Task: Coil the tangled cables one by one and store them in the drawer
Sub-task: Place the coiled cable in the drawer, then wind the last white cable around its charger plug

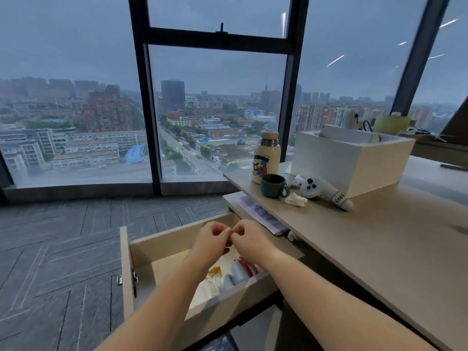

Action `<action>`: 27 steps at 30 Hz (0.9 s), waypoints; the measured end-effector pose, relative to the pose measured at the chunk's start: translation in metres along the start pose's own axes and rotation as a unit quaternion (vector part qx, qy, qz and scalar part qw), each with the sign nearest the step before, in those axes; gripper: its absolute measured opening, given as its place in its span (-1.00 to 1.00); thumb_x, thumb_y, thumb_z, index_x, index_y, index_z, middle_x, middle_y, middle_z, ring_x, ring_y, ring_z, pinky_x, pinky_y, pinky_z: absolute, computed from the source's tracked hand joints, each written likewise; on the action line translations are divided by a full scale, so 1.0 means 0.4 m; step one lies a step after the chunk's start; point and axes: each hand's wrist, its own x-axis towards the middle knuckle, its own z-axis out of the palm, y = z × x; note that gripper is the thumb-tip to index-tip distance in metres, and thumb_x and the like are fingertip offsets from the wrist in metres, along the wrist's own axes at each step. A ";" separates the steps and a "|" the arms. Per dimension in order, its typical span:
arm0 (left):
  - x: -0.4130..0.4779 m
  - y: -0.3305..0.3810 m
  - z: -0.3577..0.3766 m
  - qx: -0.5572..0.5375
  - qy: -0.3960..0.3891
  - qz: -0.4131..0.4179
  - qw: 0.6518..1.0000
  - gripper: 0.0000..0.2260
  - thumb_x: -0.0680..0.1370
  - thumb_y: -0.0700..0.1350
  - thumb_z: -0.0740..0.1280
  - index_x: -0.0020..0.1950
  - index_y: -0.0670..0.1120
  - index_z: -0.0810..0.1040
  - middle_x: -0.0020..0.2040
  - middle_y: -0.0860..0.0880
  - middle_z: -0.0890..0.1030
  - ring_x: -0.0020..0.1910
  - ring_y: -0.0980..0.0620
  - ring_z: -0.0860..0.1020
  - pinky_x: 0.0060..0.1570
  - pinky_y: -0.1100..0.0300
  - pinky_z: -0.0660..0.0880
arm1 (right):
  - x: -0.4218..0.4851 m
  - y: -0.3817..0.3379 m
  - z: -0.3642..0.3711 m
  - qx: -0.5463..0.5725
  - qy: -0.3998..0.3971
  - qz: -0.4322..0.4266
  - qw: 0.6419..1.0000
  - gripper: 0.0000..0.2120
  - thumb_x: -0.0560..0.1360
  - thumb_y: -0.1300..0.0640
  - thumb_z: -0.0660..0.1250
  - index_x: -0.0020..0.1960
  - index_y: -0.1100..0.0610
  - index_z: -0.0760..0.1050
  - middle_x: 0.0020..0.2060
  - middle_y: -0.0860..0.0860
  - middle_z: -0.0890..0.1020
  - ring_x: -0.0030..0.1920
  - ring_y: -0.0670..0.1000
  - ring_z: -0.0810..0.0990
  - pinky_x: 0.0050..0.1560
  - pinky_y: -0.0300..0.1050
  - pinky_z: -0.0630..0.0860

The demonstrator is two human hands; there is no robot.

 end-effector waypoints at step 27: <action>-0.472 0.326 1.033 0.371 -0.321 0.376 0.786 -0.50 0.55 0.17 0.17 0.44 0.04 0.18 0.47 -0.09 0.20 0.43 -0.16 0.20 0.39 -0.04 0.14 | -0.936 0.463 -0.733 -0.230 0.389 0.286 0.845 -0.57 0.39 -0.21 0.21 0.03 0.07 0.60 -0.01 0.03 0.65 0.04 0.08 0.56 0.03 -0.09 0.46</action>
